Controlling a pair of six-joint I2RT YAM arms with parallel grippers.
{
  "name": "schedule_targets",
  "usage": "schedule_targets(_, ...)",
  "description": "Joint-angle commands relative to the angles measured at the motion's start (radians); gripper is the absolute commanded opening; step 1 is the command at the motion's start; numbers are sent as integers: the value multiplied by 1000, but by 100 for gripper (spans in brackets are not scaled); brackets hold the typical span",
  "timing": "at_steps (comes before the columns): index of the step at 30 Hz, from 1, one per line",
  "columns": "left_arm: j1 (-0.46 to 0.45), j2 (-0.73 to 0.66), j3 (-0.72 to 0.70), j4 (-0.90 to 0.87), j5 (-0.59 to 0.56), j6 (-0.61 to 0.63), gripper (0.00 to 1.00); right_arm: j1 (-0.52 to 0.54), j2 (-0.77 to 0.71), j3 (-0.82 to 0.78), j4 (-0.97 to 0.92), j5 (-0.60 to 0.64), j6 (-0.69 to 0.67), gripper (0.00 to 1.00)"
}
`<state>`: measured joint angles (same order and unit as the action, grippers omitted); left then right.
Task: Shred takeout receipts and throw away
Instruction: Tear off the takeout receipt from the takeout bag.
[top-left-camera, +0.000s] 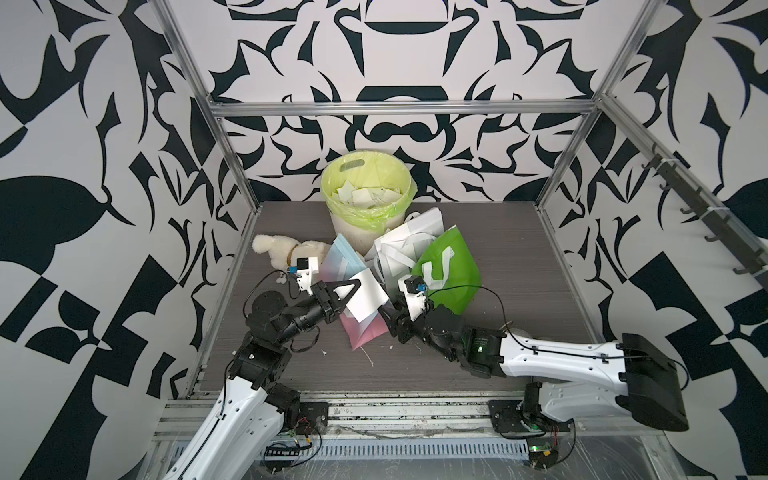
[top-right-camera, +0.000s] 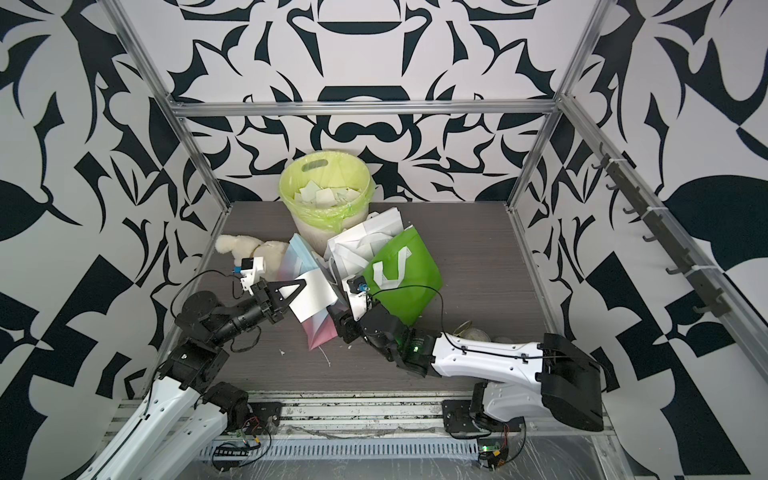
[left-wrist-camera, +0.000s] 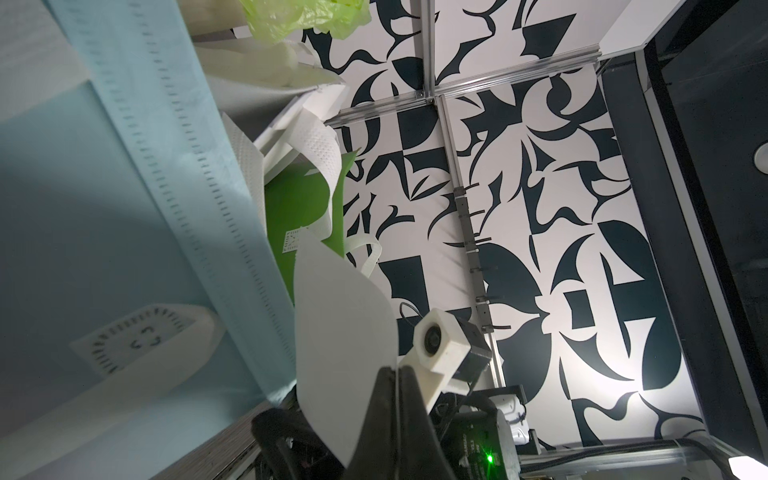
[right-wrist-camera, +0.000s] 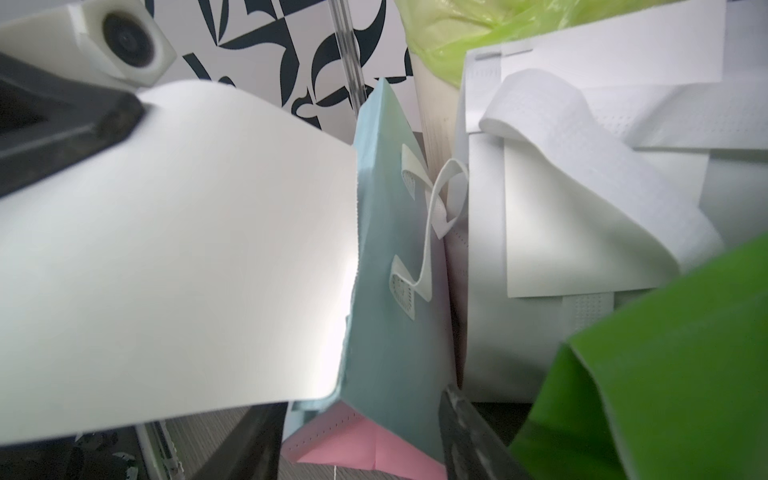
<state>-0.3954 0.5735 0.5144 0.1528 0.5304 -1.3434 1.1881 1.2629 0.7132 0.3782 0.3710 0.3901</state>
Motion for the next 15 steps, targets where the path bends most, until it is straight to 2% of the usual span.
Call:
schedule_targets(1,-6,-4,34,26,-7,2,0,1,-1,-16,93,6,-2,61)
schedule_targets(6,-8,-4,40,27,-10,-2,0,2,29,-15,129,7,5,60)
schedule_targets(9,-12,-2,44,26,-13,-2,0,1,51,-17,165,23,1,56)
schedule_targets(12,-13,0,47,27,-16,-2,0,2,66,-13,180,25,-4,47)
schedule_targets(15,-16,5,58,28,-22,1,0,2,75,-6,165,37,-3,34)
